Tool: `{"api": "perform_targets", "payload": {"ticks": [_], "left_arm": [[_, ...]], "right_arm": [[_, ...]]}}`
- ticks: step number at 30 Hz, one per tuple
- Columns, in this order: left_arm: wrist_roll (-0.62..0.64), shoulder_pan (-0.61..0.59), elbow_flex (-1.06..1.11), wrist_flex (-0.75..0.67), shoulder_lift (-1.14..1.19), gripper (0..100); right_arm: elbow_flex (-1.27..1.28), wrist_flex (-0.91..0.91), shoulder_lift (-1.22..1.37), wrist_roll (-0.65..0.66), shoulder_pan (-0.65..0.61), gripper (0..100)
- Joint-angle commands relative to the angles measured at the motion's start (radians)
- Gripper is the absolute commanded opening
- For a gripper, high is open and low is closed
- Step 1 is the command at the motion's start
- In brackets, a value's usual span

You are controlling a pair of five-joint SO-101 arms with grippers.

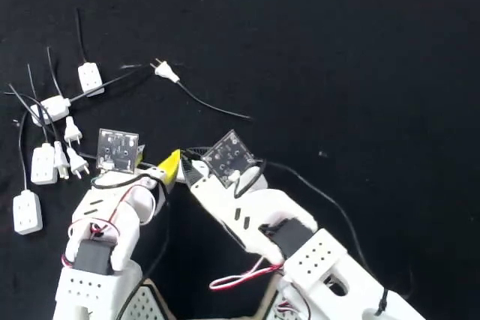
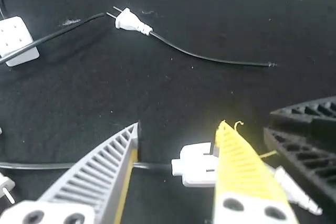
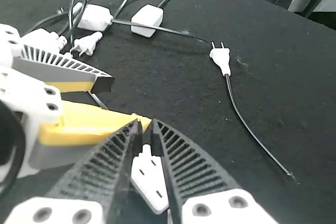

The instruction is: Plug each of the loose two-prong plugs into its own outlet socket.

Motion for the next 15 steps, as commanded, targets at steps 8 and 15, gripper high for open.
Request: {"api": "perform_targets", "payload": {"ticks": [8,15], "left_arm": [[0.058,-0.236,-0.030,-0.086,-0.009,24],[0.175,-0.355,-0.041,-0.104,-0.011,24]], "right_arm": [[-0.367,0.721,0.107,0.135,0.161,24.5],[-0.260,0.491,0.377,0.132,0.160,16.0]]}}
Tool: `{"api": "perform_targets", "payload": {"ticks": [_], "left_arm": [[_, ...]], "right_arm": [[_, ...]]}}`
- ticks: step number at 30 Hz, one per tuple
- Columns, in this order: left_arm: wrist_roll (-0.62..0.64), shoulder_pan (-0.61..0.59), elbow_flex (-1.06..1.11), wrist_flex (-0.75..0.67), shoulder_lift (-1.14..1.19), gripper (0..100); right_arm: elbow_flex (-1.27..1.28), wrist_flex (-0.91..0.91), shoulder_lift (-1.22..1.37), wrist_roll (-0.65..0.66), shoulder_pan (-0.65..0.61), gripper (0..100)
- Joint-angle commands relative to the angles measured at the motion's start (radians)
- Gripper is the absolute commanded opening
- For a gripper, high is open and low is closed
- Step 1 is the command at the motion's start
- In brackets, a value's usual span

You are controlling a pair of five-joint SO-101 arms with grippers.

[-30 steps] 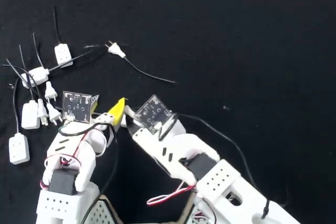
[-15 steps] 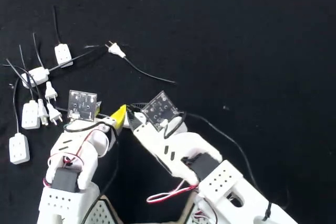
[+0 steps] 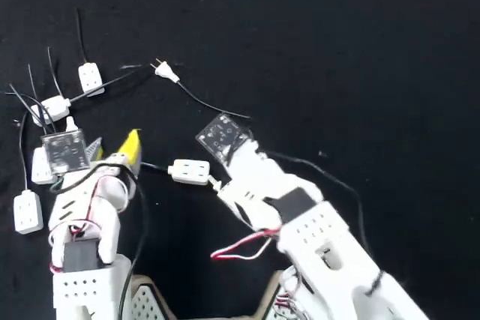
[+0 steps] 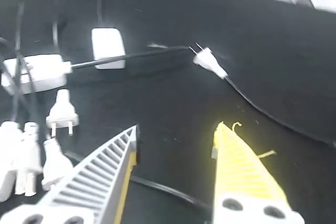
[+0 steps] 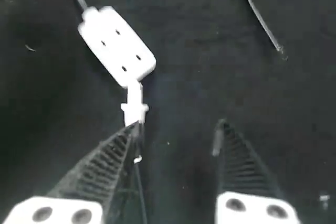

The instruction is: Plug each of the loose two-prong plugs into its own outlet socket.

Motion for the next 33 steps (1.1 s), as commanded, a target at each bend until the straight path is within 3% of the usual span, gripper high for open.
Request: {"api": "perform_targets", "payload": {"ticks": [1,13,23,33], "left_arm": [[0.054,-0.082,-0.041,-0.023,-0.011,24],[0.075,-0.105,-0.058,-0.017,-0.011,24],[0.075,-0.105,-0.059,-0.017,-0.011,24],[0.075,-0.105,-0.071,-0.014,-0.011,24]], "right_arm": [[-0.005,-0.089,0.119,0.008,0.015,15.6],[-0.168,0.080,0.196,0.003,-0.149,15.7],[-0.163,0.025,0.211,0.051,-0.064,15.7],[-0.220,-0.077,0.483,0.051,-0.064,20.8]]}}
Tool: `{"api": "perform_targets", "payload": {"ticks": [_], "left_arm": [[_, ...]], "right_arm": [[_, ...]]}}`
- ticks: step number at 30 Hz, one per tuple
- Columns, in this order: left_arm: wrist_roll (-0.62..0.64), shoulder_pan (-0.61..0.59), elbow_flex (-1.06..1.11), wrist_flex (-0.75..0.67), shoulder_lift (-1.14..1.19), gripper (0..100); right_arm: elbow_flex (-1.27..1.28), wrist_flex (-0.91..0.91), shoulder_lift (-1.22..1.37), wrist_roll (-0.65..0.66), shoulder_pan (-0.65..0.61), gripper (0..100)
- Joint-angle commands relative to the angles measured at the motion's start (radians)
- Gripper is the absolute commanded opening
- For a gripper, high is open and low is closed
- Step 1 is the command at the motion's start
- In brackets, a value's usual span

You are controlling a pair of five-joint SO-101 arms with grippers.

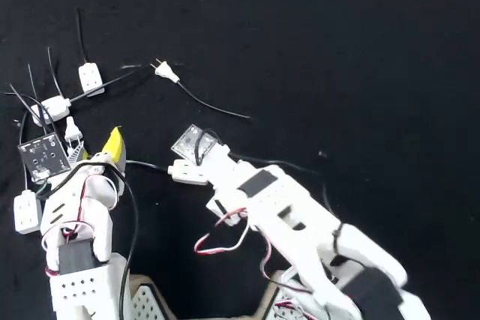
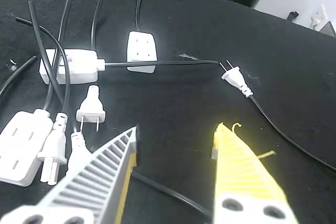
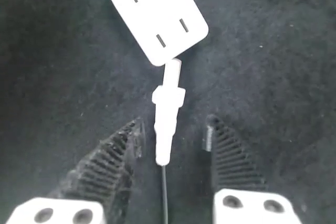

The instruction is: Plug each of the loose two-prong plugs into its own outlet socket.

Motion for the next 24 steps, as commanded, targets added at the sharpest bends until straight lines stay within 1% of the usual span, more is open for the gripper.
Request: {"api": "perform_targets", "payload": {"ticks": [1,4,5,6,8,10,11,13,16,18,20,22,24], "left_arm": [[0.008,-0.010,-0.071,-0.012,-0.011,24],[0.008,-0.010,-0.073,-0.012,-0.011,24],[0.008,-0.010,-0.073,-0.012,-0.011,24],[0.008,-0.010,-0.073,-0.012,-0.011,24],[0.008,-0.010,-0.073,-0.012,-0.011,24],[0.006,-0.010,-0.073,-0.012,-0.011,24],[0.005,-0.010,-0.073,-0.012,-0.011,24],[0.003,-0.010,-0.071,-0.012,-0.011,24],[0.003,-0.005,-0.070,-0.012,-0.011,24],[0.003,-0.002,-0.071,-0.011,-0.011,24],[0.003,-0.002,-0.073,-0.011,-0.011,24],[0.003,-0.002,-0.074,-0.011,-0.011,24],[0.003,-0.002,-0.076,-0.011,-0.011,24]], "right_arm": [[-0.084,-0.041,0.070,0.009,0.021,20.8],[-0.116,-0.034,0.111,0.009,0.021,20.2],[-0.122,-0.031,0.120,0.009,0.023,18.1],[-0.125,-0.031,0.127,0.009,0.023,13.9],[-0.125,-0.029,0.130,0.012,0.023,0.7],[-0.122,-0.011,0.130,0.011,0.023,3.0],[-0.127,0.008,0.130,0.012,0.025,0.8],[-0.143,0.055,0.108,0.015,0.025,1.1],[-0.189,0.160,0.004,0.014,0.023,1.0],[-0.217,0.187,-0.091,0.011,0.018,1.0],[-0.237,0.164,-0.176,0.009,0.006,1.0],[-0.220,0.071,-0.234,0.009,-0.017,1.0],[-0.174,-0.071,-0.243,0.009,-0.048,1.1]]}}
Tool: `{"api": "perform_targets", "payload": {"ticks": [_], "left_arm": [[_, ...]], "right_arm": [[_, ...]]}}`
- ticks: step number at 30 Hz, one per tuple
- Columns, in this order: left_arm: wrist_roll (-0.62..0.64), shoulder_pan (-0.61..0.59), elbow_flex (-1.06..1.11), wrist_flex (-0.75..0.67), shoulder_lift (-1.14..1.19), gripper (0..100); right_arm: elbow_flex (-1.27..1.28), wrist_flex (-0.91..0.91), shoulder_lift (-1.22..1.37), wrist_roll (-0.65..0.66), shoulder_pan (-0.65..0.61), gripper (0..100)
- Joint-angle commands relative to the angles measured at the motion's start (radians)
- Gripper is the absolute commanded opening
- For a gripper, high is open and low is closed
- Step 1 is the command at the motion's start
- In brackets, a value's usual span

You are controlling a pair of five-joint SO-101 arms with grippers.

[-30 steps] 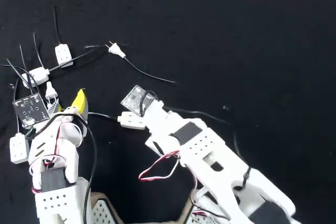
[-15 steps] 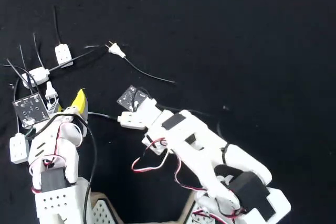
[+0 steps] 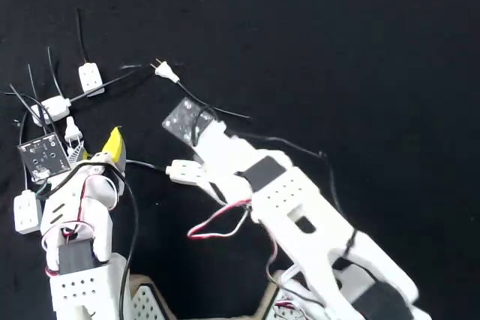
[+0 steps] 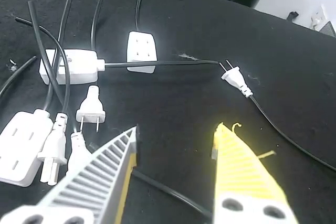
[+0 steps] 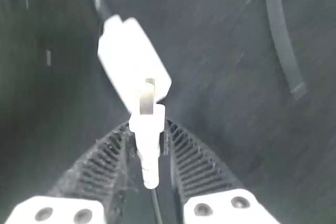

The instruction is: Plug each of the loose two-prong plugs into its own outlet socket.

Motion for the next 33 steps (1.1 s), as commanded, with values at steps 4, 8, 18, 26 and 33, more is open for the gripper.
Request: {"api": "perform_targets", "payload": {"ticks": [4,8,18,26,33], "left_arm": [[0.006,0.002,-0.127,0.055,-0.011,24],[0.000,0.079,-0.209,0.169,-0.011,24],[-0.078,0.260,-0.231,0.199,-0.011,24],[-0.141,0.315,-0.223,0.193,-0.011,24],[-0.236,0.306,-0.119,0.118,-0.011,24]], "right_arm": [[0.134,-0.496,-0.024,0.005,-0.068,1.1],[0.268,-0.756,-0.019,0.005,-0.069,1.1],[0.395,-0.859,-0.093,0.009,-0.149,1.1],[0.400,-0.858,-0.097,0.009,-0.153,1.1],[0.400,-0.856,-0.101,0.009,-0.153,1.1]]}}
